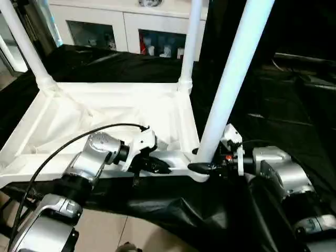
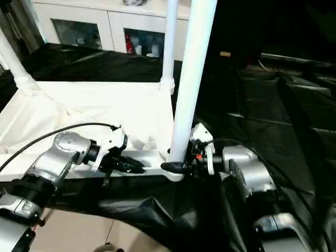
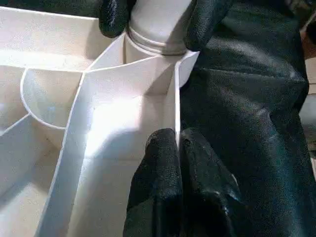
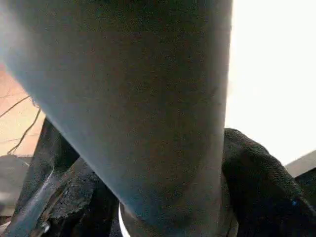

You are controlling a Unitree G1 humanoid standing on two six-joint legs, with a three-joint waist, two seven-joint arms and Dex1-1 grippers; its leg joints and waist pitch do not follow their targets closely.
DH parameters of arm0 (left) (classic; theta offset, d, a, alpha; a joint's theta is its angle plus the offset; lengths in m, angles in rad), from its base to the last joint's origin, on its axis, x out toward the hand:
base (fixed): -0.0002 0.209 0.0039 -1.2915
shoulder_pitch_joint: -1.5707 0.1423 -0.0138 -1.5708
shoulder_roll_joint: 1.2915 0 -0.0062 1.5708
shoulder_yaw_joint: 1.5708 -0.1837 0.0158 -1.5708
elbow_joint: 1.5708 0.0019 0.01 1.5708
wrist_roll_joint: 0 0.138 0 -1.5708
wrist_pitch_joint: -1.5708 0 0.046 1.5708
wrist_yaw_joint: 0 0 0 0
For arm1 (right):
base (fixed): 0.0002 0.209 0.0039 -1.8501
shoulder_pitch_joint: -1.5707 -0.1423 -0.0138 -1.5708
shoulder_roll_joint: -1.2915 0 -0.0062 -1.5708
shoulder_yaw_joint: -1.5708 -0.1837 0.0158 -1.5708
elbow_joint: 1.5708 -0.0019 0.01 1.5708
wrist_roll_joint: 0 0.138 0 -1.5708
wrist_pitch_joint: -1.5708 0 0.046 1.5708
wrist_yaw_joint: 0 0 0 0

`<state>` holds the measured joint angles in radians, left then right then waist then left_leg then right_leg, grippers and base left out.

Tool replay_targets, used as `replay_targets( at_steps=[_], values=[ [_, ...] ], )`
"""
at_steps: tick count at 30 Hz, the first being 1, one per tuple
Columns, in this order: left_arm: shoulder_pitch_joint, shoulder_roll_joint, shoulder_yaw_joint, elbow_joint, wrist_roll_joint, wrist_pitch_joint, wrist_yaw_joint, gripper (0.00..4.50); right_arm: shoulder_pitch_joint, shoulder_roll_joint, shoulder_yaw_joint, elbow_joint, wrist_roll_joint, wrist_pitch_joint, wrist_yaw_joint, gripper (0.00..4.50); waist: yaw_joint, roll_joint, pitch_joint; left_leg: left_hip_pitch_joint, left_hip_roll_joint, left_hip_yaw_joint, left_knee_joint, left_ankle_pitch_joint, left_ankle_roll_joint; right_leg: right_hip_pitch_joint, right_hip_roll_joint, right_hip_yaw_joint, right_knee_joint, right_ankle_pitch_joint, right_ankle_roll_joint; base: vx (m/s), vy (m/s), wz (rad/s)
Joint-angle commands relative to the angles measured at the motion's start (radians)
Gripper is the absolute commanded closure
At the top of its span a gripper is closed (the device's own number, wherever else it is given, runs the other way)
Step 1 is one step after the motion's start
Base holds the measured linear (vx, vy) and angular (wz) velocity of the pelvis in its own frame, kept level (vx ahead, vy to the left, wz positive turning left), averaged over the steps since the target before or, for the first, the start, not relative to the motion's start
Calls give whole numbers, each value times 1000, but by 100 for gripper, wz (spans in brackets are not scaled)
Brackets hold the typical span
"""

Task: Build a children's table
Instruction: Rotate leg to tighten

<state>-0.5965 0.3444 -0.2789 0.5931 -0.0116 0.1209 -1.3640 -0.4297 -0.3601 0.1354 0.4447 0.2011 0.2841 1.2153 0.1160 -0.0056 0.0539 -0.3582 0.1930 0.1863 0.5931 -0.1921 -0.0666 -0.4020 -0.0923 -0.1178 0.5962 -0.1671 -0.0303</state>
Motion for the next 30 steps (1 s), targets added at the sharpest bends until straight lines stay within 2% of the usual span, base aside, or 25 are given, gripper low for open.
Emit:
replay_targets(
  at_steps=[1, 2, 3, 4, 5, 6, 7, 8, 9, 10, 11, 12, 13, 14, 16, 18, 20, 23, 30],
  values=[
    [-36, -60, 14, -10, -12, 17, 91, 450, 12, 51, 14, -2, 3, 30, -74, 185, -6, -9, -66, 12, 52, -13, -70, -165, 49, 49, -76, 66, -74, -292, -179, 0, 0, 0],
    [-49, -81, 22, 3, -9, 25, 132, 450, 9, 81, 3, 17, -19, 12, -154, 187, -11, -10, -64, 9, 47, -15, -71, -178, 38, 51, -77, 64, -80, -343, -161, 0, 0, 0],
    [-49, -81, 22, 3, -9, 25, 132, 450, 9, 81, 3, 17, -19, 12, -154, 187, -11, -10, -64, 9, 47, -15, -71, -178, 38, 51, -77, 64, -80, -343, -161, 0, 0, 0],
    [-69, -109, 30, 28, 2, 30, 193, 450, -9, 126, -24, 62, -33, 6, -265, 189, -19, -10, -63, 13, 42, -16, -72, -197, 23, 47, -76, 62, -88, -401, -143, 0, 0, 0],
    [-69, -109, 30, 28, 2, 30, 193, 450, -9, 126, -24, 62, -33, 6, -265, 191, -20, -10, -62, 14, 43, -18, -72, -206, 18, 48, -79, 60, -91, -419, -137, 0, 0, 0],
    [-86, -134, 34, 48, 9, 41, 241, 450, -26, 170, -47, 103, -42, -3, -360, 193, -25, -11, -62, 12, 43, -19, -73, -211, 16, 48, -79, 61, -93, -439, -124, 0, 0, 0],
    [-97, -149, 37, 61, 14, 45, 273, 450, -36, 194, -58, 124, -45, -5, -412, 194, -27, -11, -61, 14, 42, -19, -74, -218, 14, 46, -79, 60, -95, -449, -121, 0, 0, 0],
    [-106, -164, 40, 73, 19, 49, 303, 450, -45, 216, -69, 142, -48, -6, -459, 201, -37, -9, -61, 9, 41, -22, -75, -212, 11, 50, -77, 59, -95, -447, -116, 0, 0, 0],
    [-129, -200, 48, 101, 24, 57, 367, 450, -66, 265, -85, 184, -56, -16, -559, 201, -39, -8, -62, 10, 40, -22, -74, -212, 9, 49, -77, 59, -96, -447, -116, 0, 0, 0],
    [-129, -200, 48, 101, 24, 57, 367, 450, -66, 265, -85, 184, -56, -16, -559, 205, -39, -8, -62, 10, 40, -22, -74, -212, 9, 49, -77, 59, -96, -447, -116, 0, 0, 0],
    [-137, -214, 51, 111, 26, 58, 390, 450, -76, 283, -91, 200, -59, -23, -597, 207, -44, -12, -64, 9, 39, -23, -74, -222, 10, 53, -78, 57, -96, -444, -115, 0, 0, 0],
    [-163, -261, 57, 141, 34, 54, 461, 450, -109, 348, -104, 255, -69, -59, -712, 207, -50, -10, -61, 11, 40, -20, -74, -223, 13, 44, -76, 61, -97, -433, -121, 0, 0, 0],
    [-163, -261, 57, 141, 34, 54, 461, 450, -109, 348, -104, 255, -69, -59, -712, 207, -53, -10, -62, 14, 38, -21, -73, -227, 8, 42, -77, 60, -97, -438, -124, 0, 0, 0],
    [-165, -279, 44, 139, 36, 43, 453, 450, -124, 377, -91, 277, -91, -102, -734, 207, -53, -11, -67, 11, 37, -21, -72, -214, 13, 50, -78, 59, -94, -421, -127, 0, 0, 0],
    [-162, -280, 37, 135, 38, 35, 434, 450, -127, 380, -82, 280, -107, -118, -727, 207, -54, -12, -65, 6, 38, -20, -72, -196, 29, 52, -76, 61, -90, -376, -137, 0, 0, 0],
    [-150, -271, 28, 122, 39, 30, 401, 450, -126, 379, -89, 272, -96, -125, -683, 153, -54, -12, -67, 5, 41, -19, -72, -180, 44, 54, -74, 63, -81, -313, -157, 0, 0, 0],
    [-140, -255, 19, 119, 40, 29, 380, 450, -127, 367, -99, 268, -76, -130, -638, 138, -54, -13, -66, 6, 40, -17, -72, -186, 53, 55, -74, 63, -80, -303, -169, 0, 0, 0],
    [-133, -235, 22, 123, 38, 20, 359, 450, -110, 307, -72, 228, -92, -137, -561, 102, -53, -12, -66, 6, 41, -17, -71, -191, 59, 57, -75, 64, -80, -301, -175, 0, 0, 0],
    [-127, -191, 32, 122, 37, 7, 304, 450, -60, 143, -69, 119, -51, -110, -343, 102, -45, -14, -68, 5, 43, -16, -68, -162, 86, 61, -73, 64, -75, -261, -186, 0, 0, 0]
  ],
)
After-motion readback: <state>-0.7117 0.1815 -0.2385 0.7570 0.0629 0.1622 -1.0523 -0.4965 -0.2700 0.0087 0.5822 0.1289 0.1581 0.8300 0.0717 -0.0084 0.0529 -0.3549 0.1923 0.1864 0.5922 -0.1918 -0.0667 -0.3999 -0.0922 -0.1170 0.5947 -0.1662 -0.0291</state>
